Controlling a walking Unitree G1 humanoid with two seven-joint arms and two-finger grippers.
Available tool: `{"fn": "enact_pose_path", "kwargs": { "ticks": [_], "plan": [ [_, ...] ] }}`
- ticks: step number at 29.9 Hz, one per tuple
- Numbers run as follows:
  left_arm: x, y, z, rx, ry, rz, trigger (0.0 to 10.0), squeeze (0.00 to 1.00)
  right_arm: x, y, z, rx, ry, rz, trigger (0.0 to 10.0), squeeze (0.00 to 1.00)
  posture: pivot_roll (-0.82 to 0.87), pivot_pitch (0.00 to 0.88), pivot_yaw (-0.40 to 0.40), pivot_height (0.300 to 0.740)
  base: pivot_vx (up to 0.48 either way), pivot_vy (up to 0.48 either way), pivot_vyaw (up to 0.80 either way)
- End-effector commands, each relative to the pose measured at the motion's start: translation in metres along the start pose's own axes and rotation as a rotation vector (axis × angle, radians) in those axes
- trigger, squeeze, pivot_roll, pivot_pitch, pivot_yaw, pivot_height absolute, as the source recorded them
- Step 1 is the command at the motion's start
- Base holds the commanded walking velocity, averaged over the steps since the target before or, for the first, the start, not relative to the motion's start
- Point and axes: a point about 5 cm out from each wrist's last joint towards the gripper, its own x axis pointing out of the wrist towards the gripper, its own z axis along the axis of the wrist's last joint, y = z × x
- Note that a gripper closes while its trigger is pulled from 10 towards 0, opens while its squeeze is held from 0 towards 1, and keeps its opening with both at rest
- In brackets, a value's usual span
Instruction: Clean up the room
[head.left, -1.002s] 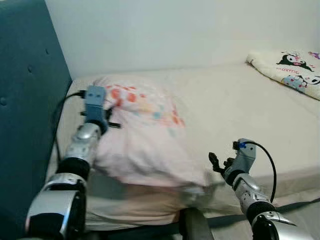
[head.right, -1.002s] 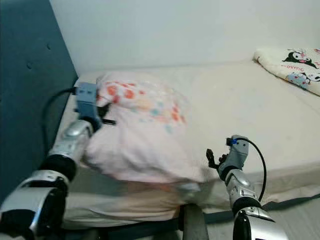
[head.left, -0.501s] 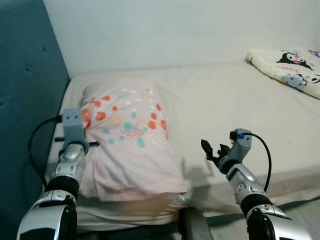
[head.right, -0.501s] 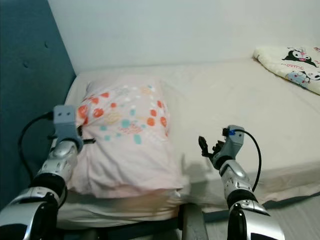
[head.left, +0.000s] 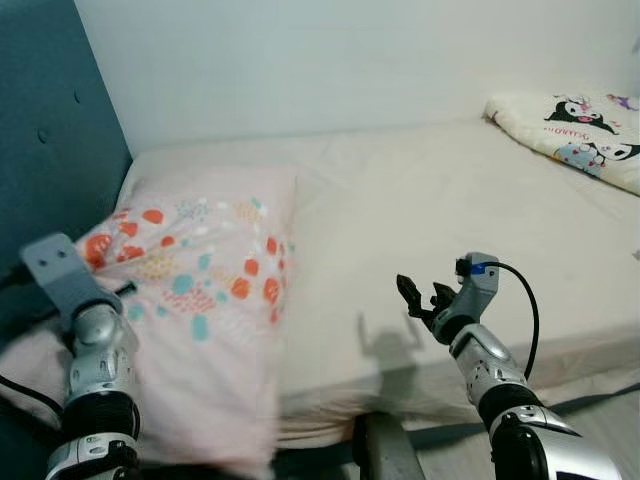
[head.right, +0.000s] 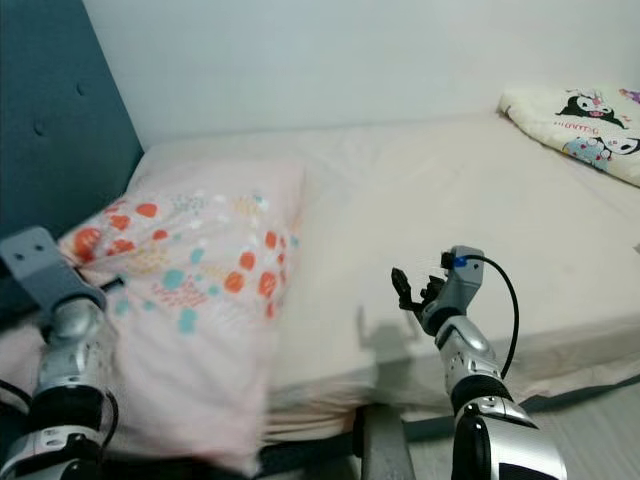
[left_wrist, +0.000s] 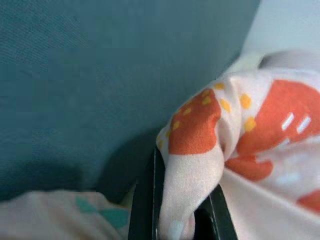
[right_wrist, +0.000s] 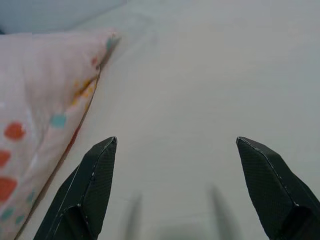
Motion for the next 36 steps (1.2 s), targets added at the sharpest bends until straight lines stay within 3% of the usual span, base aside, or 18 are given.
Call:
{"fn": "enact_pose_path", "kwargs": {
  "ticks": [1, 2, 5, 8, 10, 12, 19, 28, 29, 30, 31, 33, 34, 35, 36],
  "plan": [
    [0.001, 0.011, 0.019, -0.082, -0.066, 0.083, 0.0, 0.00, 0.005, 0.009, 0.004, -0.011, -0.008, 0.037, 10.0, 0.00, -0.05, 0.000, -0.029, 0.525, 0.000, 0.000, 0.00],
    [-0.002, 0.014, 0.026, -0.126, -0.084, 0.114, 0.0, 0.00, 0.007, 0.011, 0.006, -0.014, -0.007, 0.050, 10.0, 0.00, -0.05, 0.000, -0.036, 0.525, 0.000, 0.000, 0.00],
    [-0.004, 0.016, 0.030, -0.155, -0.093, 0.135, 0.0, 0.00, 0.008, 0.013, 0.006, -0.018, -0.007, 0.059, 10.0, 0.00, -0.05, 0.000, -0.036, 0.525, 0.000, 0.000, 0.00],
    [-0.007, 0.026, 0.021, -0.201, -0.035, 0.190, 0.0, 0.00, 0.010, 0.018, 0.008, -0.025, -0.007, 0.080, 10.0, 0.00, -0.04, 0.000, -0.040, 0.525, 0.000, 0.000, 0.00],
    [-0.018, 0.038, 0.000, -0.273, 0.086, 0.280, 0.0, 0.00, 0.012, 0.022, 0.009, -0.025, -0.009, 0.101, 10.0, 0.00, -0.04, 0.000, -0.041, 0.525, 0.000, 0.000, 0.00],
    [-0.021, 0.041, -0.003, -0.294, 0.102, 0.305, 0.0, 0.00, 0.012, 0.023, 0.008, -0.026, -0.005, 0.108, 10.0, 0.00, -0.04, 0.000, -0.041, 0.525, 0.000, 0.000, 0.00],
    [-0.026, 0.046, -0.012, -0.382, 0.171, 0.381, 0.0, 0.00, 0.011, 0.026, 0.004, -0.025, 0.003, 0.122, 10.0, 0.00, -0.04, 0.000, -0.039, 0.525, 0.000, 0.000, 0.00],
    [-0.032, 0.039, -0.026, -0.400, 0.275, 0.369, 0.0, 0.00, 0.011, 0.027, 0.002, -0.024, 0.007, 0.128, 10.0, 0.00, -0.05, 0.000, -0.032, 0.525, 0.000, 0.000, 0.00],
    [-0.032, 0.036, -0.031, -0.359, 0.309, 0.322, 2.4, 0.00, 0.011, 0.027, 0.001, -0.023, 0.008, 0.129, 10.0, 0.00, -0.05, 0.000, -0.028, 0.525, 0.000, 0.000, 0.00],
    [-0.031, 0.034, -0.034, -0.329, 0.332, 0.289, 2.4, 0.00, 0.011, 0.027, 0.001, -0.022, 0.008, 0.129, 10.0, 0.00, -0.05, 0.000, -0.028, 0.525, 0.000, 0.000, 0.00],
    [-0.030, 0.033, -0.036, -0.305, 0.339, 0.252, 10.0, 0.00, 0.010, 0.027, 0.000, -0.021, 0.009, 0.128, 10.0, 0.00, -0.06, 0.000, -0.021, 0.525, 0.000, 0.000, 0.00],
    [-0.029, 0.032, -0.037, -0.293, 0.340, 0.231, 10.0, 0.00, 0.010, 0.027, -0.001, -0.020, 0.010, 0.127, 10.0, 0.00, -0.06, 0.000, -0.021, 0.525, 0.000, 0.000, 0.00],
    [-0.027, 0.030, -0.037, -0.260, 0.334, 0.186, 10.0, 1.00, 0.009, 0.027, -0.002, -0.020, 0.011, 0.125, 10.0, 0.00, -0.06, 0.000, -0.015, 0.525, 0.000, 0.000, 0.00],
    [-0.027, 0.030, -0.037, -0.260, 0.334, 0.186, 10.0, 1.00, 0.009, 0.027, -0.002, -0.020, 0.011, 0.125, 10.0, 0.00, -0.06, 0.000, -0.015, 0.525, 0.000, 0.000, 0.00],
    [-0.025, 0.025, -0.037, -0.204, 0.339, 0.111, 10.0, 1.00, 0.009, 0.026, -0.003, -0.017, 0.012, 0.120, 10.0, 0.00, -0.06, 0.000, -0.013, 0.525, 0.000, 0.000, 0.00]
  ]
}}
